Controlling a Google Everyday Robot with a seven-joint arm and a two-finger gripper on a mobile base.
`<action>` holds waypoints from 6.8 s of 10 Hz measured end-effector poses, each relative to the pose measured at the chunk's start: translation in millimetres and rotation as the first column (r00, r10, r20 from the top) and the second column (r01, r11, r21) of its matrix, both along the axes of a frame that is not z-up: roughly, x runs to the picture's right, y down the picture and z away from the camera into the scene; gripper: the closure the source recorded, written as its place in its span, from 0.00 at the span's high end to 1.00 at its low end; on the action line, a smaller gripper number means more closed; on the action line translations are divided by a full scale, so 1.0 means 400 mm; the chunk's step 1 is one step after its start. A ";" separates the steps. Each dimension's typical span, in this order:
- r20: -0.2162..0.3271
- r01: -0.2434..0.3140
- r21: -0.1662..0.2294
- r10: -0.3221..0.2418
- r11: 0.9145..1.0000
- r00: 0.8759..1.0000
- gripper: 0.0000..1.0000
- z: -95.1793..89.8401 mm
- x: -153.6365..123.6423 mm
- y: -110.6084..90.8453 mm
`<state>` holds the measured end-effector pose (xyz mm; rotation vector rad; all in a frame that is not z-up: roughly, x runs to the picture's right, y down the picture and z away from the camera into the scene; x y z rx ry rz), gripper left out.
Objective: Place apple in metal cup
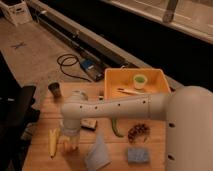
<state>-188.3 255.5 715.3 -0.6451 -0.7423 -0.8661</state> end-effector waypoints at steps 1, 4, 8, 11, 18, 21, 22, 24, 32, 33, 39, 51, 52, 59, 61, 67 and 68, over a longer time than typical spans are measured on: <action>-0.003 -0.006 -0.012 0.006 1.000 1.000 0.65 0.015 0.005 0.002; 0.006 -0.008 -0.064 0.009 0.998 1.000 0.65 0.062 0.002 0.037; 0.010 -0.016 -0.129 0.018 0.992 1.000 0.58 0.094 -0.006 0.088; 0.018 -0.039 -0.091 0.041 0.995 0.999 0.29 0.067 -0.011 0.065; 0.062 -0.141 0.099 0.135 0.985 0.989 0.00 0.005 -0.015 -0.164; 0.077 -0.220 0.167 0.209 0.961 0.975 0.00 0.012 0.000 -0.325; 0.077 -0.246 0.169 0.236 0.954 0.969 0.00 0.016 0.012 -0.360; 0.079 -0.251 0.167 0.241 0.953 0.967 0.00 0.017 0.010 -0.365; 0.060 -0.243 0.288 0.235 0.926 0.970 0.00 0.070 0.009 -0.509; 0.066 -0.239 0.308 0.230 0.921 0.971 0.00 0.078 -0.005 -0.549; 0.143 -0.259 0.401 0.219 0.879 0.965 0.00 0.163 -0.215 -0.789; 0.088 -0.372 0.379 0.367 0.847 0.926 0.00 0.300 -0.124 -0.811; 0.099 -0.398 0.367 0.390 0.841 0.915 0.00 0.327 -0.135 -0.821; 0.209 -0.431 0.302 0.382 0.850 0.900 0.00 0.395 -0.315 -0.831; 0.219 -0.441 0.260 0.392 0.859 0.893 0.00 0.425 -0.338 -0.805; 0.213 -0.459 0.177 0.422 0.870 0.881 0.27 0.444 -0.359 -0.762; 0.215 -0.460 0.166 0.423 0.873 0.880 0.39 0.439 -0.363 -0.756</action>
